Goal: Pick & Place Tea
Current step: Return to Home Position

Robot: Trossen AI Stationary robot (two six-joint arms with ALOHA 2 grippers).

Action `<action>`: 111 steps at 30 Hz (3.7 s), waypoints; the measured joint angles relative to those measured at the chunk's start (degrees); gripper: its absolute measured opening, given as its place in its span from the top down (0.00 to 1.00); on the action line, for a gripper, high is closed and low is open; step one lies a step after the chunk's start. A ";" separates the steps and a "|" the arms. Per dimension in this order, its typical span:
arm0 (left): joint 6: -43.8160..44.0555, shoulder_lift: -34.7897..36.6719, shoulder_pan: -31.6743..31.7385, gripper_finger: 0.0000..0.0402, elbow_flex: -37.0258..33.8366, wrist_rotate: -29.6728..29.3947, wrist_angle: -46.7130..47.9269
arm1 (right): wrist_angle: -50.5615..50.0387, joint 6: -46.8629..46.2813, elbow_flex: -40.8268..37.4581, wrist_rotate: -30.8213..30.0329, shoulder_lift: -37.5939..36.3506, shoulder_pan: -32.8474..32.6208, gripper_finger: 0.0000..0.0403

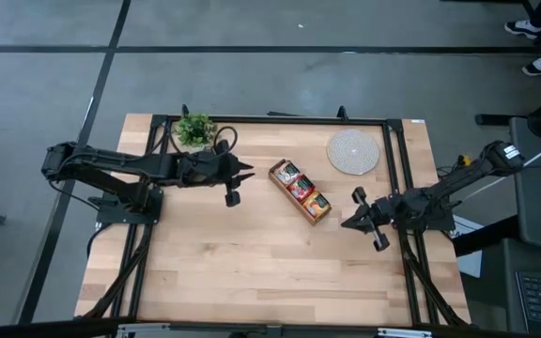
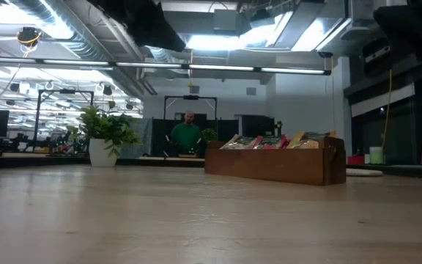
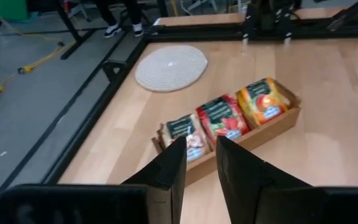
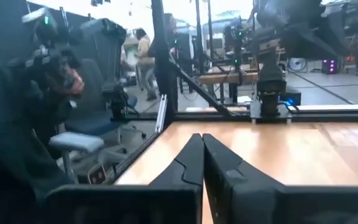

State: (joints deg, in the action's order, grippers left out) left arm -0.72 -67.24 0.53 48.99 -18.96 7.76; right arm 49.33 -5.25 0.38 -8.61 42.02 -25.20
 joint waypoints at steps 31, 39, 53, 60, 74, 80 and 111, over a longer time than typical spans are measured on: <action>9.40 6.53 0.20 0.79 -11.70 12.55 -5.72 | -45.98 5.86 0.00 -5.35 -32.57 3.73 0.98; 11.98 23.17 -1.23 0.79 -25.84 13.80 -9.98 | -45.82 5.56 0.02 -6.80 -32.41 3.77 0.93; 9.66 48.98 0.98 0.79 -40.82 10.49 -11.25 | -45.80 5.52 0.02 -6.81 -32.41 3.77 0.89; 9.01 57.26 3.48 0.79 -44.97 13.66 -11.05 | -45.79 5.56 0.02 -6.81 -32.41 3.77 0.89; 5.97 67.21 4.25 0.79 -48.52 14.18 -10.81 | -45.78 4.03 0.04 -6.81 -32.41 3.77 0.89; -1.58 66.86 4.09 0.79 -48.50 20.07 -8.79 | -45.78 4.03 0.04 -6.80 -32.39 3.77 0.89; -3.08 65.16 3.70 0.79 -48.50 18.53 -8.45 | -45.78 4.17 0.04 -6.81 -32.39 3.77 0.89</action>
State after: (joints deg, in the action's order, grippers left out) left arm -3.79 -2.09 4.23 0.49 -0.43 -0.69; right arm 3.55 -1.07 0.43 -15.42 9.63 -21.43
